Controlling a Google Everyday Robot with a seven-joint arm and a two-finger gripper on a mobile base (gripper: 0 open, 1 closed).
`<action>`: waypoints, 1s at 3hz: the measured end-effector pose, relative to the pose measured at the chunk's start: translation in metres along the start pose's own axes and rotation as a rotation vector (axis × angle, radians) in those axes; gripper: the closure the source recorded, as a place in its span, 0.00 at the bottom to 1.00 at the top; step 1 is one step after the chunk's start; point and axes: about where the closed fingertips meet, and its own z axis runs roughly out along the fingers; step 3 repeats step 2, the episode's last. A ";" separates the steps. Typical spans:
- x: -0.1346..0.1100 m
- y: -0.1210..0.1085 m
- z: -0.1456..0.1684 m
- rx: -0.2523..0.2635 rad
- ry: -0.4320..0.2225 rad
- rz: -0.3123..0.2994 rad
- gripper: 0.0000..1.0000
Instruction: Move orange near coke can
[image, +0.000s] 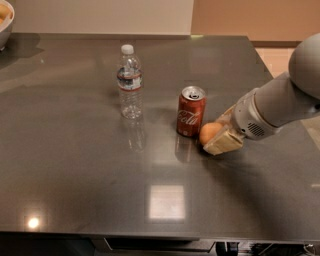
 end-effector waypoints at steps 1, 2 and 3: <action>-0.001 0.001 0.001 -0.002 0.000 -0.002 0.00; -0.001 0.001 0.001 -0.002 0.000 -0.002 0.00; -0.001 0.001 0.001 -0.002 0.000 -0.002 0.00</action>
Offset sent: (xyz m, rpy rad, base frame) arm -0.0003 0.0011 -0.0002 -0.0005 0.0004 0.0024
